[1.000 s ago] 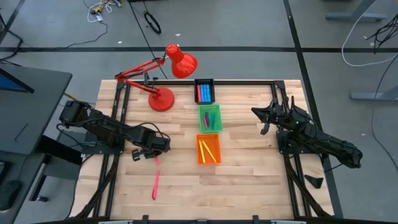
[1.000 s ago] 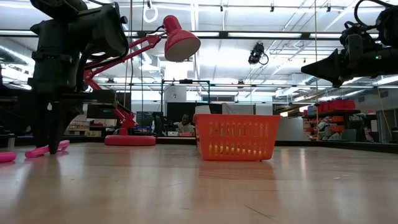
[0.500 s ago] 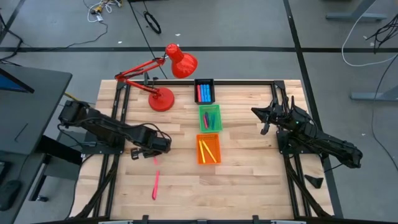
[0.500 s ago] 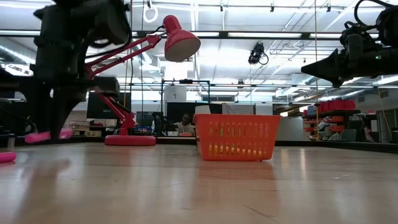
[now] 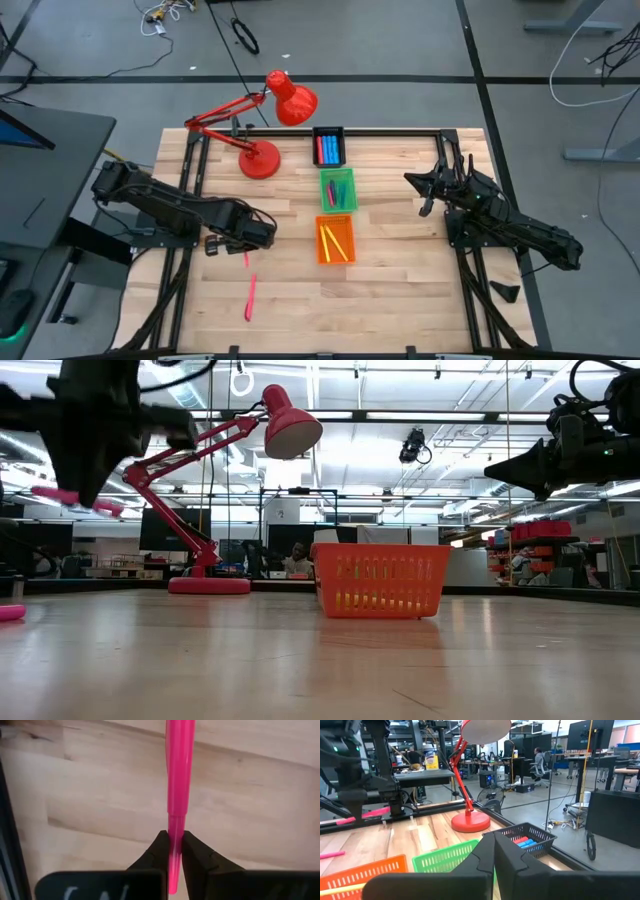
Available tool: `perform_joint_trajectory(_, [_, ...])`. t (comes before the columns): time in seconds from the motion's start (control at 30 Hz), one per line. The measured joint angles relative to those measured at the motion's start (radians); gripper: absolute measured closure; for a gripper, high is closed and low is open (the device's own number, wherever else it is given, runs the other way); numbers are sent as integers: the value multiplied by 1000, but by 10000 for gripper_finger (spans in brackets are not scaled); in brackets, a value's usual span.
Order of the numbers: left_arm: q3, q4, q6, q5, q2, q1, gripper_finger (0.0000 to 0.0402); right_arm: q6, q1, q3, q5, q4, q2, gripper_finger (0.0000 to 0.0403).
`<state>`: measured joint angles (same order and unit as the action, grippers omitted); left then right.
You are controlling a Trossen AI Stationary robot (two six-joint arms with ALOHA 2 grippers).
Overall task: Pick & Place Markers
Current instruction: Put the top pink pen into the orange bin
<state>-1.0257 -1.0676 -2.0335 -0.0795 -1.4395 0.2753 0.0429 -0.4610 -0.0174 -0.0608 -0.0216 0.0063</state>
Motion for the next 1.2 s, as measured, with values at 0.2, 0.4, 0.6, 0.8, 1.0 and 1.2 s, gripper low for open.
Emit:
perform_joint_trajectory(0.2, [-74,-56,-23,3,2,23,373,0,0,0,0,0,0,392])
perform_joint_trajectory(0.4, [-81,-63,-36,6,2,41,373,0,0,0,0,0,0,392])
perform_joint_trajectory(0.6, [-84,-63,10,-47,-23,5,373,0,0,0,0,0,0,392])
perform_joint_trajectory(0.8, [-154,-41,113,-70,-137,-42,373,0,0,0,0,0,0,392])
perform_joint_trajectory(1.0, [-313,-44,212,-91,-295,-90,373,0,0,0,0,0,0,392])
perform_joint_trajectory(1.2, [-538,-63,252,-91,-459,-141,373,0,0,0,0,0,0,392])
